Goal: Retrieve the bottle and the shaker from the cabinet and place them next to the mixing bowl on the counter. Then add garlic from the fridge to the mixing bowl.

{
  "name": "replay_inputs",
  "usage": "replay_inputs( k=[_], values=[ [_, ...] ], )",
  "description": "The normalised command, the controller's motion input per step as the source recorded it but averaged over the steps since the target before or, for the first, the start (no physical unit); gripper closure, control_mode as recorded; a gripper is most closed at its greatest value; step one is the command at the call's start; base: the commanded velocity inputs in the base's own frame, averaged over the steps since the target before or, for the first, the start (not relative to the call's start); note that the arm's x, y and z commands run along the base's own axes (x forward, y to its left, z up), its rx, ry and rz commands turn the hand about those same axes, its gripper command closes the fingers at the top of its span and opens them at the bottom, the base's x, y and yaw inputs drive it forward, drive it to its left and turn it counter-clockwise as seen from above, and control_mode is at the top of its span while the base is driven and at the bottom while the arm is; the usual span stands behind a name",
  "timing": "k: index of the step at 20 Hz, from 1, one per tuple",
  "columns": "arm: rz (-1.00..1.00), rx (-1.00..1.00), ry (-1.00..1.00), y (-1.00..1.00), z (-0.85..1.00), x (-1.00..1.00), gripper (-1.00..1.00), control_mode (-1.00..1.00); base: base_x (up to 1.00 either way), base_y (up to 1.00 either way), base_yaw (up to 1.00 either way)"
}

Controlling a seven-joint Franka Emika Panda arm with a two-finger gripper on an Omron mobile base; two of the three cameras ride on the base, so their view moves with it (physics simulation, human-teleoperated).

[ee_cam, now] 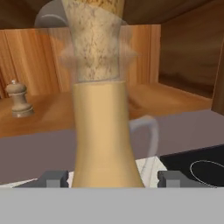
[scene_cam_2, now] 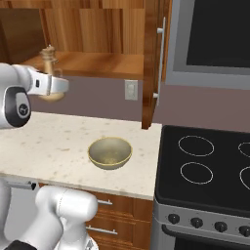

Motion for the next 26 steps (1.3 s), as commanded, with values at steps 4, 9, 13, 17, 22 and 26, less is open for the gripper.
replay_inputs(
  k=[4, 9, 13, 17, 22, 26],
  values=[
    [0.00, 0.00, 0.04, 0.69, -0.21, -0.48, 1.00, -1.00, 0.00, 0.00, 0.00],
    [-0.16, 0.00, 0.03, 0.12, -0.15, -0.02, 1.00, -1.00, 0.00, 0.00, 0.00],
    [-0.27, 0.00, 0.00, 0.00, -0.04, 0.13, 1.00, -1.00, 0.00, 0.00, 0.00],
    [-0.32, 0.00, 0.00, 0.00, -0.08, 0.29, 1.00, -1.00, 0.00, 0.00, 0.00],
    [-0.30, 0.00, 0.00, 0.00, -0.18, 0.11, 1.00, -1.00, 0.00, 0.00, 0.00],
    [-0.12, 0.02, 0.00, 0.00, -0.49, -0.03, 1.00, -1.00, 0.00, 0.00, 0.00]
  ],
)
